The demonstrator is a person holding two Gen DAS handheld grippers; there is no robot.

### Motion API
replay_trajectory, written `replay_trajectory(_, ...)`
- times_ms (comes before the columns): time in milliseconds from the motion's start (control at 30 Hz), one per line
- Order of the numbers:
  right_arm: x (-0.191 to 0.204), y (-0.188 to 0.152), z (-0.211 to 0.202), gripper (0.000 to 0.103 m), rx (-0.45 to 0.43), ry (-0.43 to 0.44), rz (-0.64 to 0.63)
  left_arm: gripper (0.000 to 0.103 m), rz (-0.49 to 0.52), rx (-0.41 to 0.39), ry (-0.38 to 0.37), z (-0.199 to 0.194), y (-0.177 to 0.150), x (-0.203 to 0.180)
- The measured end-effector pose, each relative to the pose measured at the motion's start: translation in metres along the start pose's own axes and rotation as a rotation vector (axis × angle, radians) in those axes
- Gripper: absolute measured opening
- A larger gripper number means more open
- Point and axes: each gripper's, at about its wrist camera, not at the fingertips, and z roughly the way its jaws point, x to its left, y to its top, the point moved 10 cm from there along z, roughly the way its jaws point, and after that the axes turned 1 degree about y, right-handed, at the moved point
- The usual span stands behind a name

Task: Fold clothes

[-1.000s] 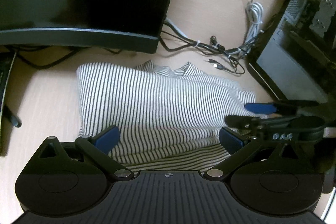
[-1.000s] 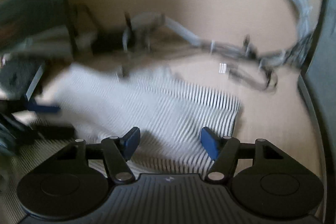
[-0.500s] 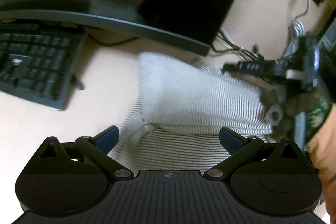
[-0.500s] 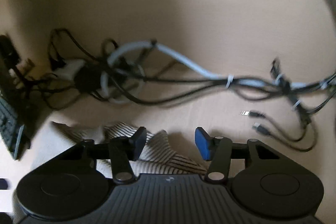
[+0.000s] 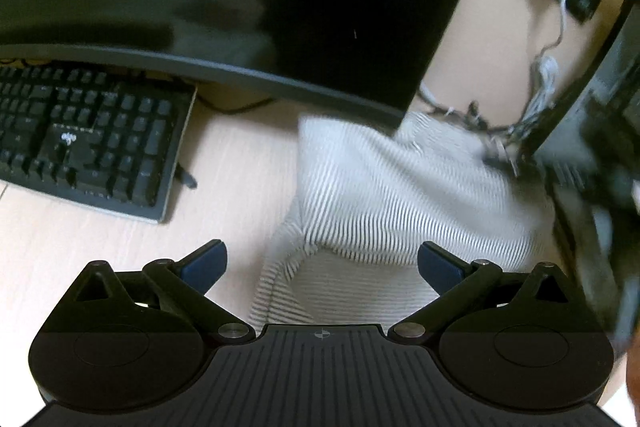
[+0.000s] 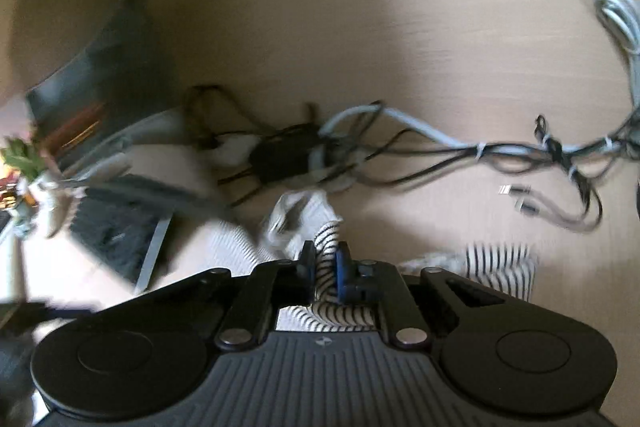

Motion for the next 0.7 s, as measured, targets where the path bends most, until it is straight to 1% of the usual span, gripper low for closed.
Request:
replay_trajectory(67,0.016,-0.033,-0.019,0.009,0.048,0.019,0.013,0.103,-0.024,-0.017,-0.039,-0.005,0.003,0.009)
replay_trajectory(167,0.031,-0.084,-0.031,0.008,0.118,0.0,0.034,0.103,-0.059,-0.041,-0.083,-0.008,0.01,0.018)
replay_trajectory(233,0.032,-0.107,-0.034,0.008,0.131,-0.03,0.07,0.103,-0.052,-0.064,-0.123,-0.011,0.017,0.013)
replay_trajectory(300,0.028,-0.122,-0.039,0.008,0.13,-0.065,0.115,0.103,-0.042,-0.085,-0.163,-0.014,0.023,0.009)
replay_trajectory(433,0.027,-0.14,-0.052,0.008,0.113,-0.121,0.112,0.103,0.035,-0.083,-0.215,-0.009,0.031,-0.017)
replay_trajectory(567,0.024,-0.144,-0.068,0.008,0.064,-0.174,0.125,0.102,0.113,-0.023,-0.255,0.004,0.019,-0.04)
replay_trajectory(600,0.022,-0.144,-0.074,0.008,0.053,-0.184,0.127,0.1,0.143,0.0,-0.264,0.006,0.012,-0.044)
replay_trajectory(667,0.021,-0.144,-0.083,0.011,0.05,-0.192,0.122,0.087,0.214,0.045,-0.269,0.009,-0.004,-0.048)
replay_trajectory(700,0.022,-0.144,-0.091,0.011,0.043,-0.195,0.113,0.087,0.251,0.065,-0.264,0.01,-0.013,-0.049)
